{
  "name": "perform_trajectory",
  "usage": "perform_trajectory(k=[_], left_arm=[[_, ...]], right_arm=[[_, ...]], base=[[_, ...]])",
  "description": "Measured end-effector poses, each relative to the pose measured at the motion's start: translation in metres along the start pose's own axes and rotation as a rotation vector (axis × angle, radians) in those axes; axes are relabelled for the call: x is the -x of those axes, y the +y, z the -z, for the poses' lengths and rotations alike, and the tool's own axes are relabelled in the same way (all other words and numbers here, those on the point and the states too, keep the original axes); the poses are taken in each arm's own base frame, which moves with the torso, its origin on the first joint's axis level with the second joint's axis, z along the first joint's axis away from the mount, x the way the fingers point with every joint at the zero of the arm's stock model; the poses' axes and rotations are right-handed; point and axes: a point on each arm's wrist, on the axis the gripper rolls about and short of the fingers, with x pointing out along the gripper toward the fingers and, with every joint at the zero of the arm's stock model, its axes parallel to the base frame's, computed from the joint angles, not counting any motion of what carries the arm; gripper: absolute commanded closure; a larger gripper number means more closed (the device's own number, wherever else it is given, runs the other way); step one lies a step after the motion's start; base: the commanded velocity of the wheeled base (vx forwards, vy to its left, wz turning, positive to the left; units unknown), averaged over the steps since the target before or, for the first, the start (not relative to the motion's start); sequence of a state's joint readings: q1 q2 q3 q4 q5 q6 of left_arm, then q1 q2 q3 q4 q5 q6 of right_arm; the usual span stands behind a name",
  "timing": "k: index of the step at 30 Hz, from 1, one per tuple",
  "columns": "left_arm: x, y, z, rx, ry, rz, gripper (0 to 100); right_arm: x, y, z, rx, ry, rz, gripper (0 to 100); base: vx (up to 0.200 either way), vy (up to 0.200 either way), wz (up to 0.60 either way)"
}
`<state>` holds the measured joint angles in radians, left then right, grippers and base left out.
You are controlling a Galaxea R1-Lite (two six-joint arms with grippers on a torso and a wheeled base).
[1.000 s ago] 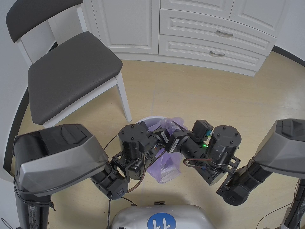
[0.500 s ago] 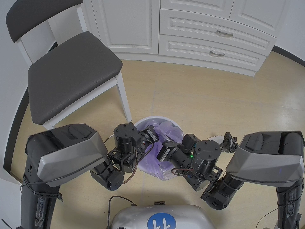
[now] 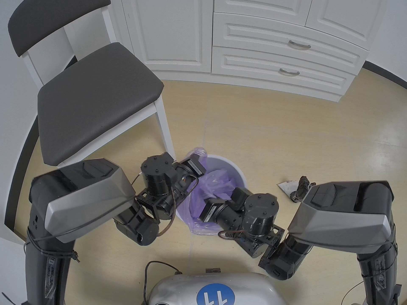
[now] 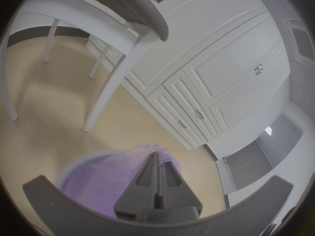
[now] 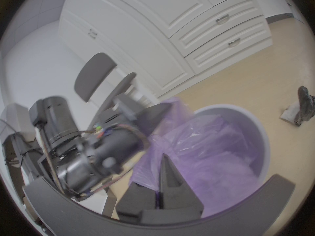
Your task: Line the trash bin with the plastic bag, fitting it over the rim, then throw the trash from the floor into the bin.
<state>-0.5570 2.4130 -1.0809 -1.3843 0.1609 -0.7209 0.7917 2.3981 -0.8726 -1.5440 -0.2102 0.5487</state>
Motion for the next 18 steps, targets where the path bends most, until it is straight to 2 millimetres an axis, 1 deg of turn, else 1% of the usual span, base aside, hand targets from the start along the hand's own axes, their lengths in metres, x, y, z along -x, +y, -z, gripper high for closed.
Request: perform_trajectory(k=[3,5,10,13,16,18], left_arm=[[-0.001,0.007,-0.01,-0.002,-0.01,-0.017,100],[0.0,0.004,-0.013,-0.005,-0.011,-0.008,100],[0.002,0.007,-0.019,-0.036,-0.014,-0.02,100],[0.004,0.008,-0.019,-0.093,-0.002,-0.02,100],[0.008,0.013,-0.02,-0.19,0.009,-0.037,100],[0.013,0.015,-0.019,-0.248,0.034,-0.05,100]], right_arm=[[-0.006,-0.002,-0.004,-0.013,-0.031,0.003,100],[-0.007,-0.002,-0.006,-0.011,-0.037,0.004,100],[-0.003,-0.007,-0.023,0.049,-0.064,0.02,100],[-0.001,-0.015,-0.034,0.123,-0.081,0.046,100],[0.0,-0.018,-0.04,0.18,-0.091,0.058,100],[0.001,-0.024,-0.046,0.222,-0.103,0.08,100]], base=[[0.0,0.0,0.0],[0.0,0.0,0.0],[0.0,0.0,0.0],[0.0,0.0,0.0],[0.0,0.0,0.0],[0.0,0.0,0.0]])
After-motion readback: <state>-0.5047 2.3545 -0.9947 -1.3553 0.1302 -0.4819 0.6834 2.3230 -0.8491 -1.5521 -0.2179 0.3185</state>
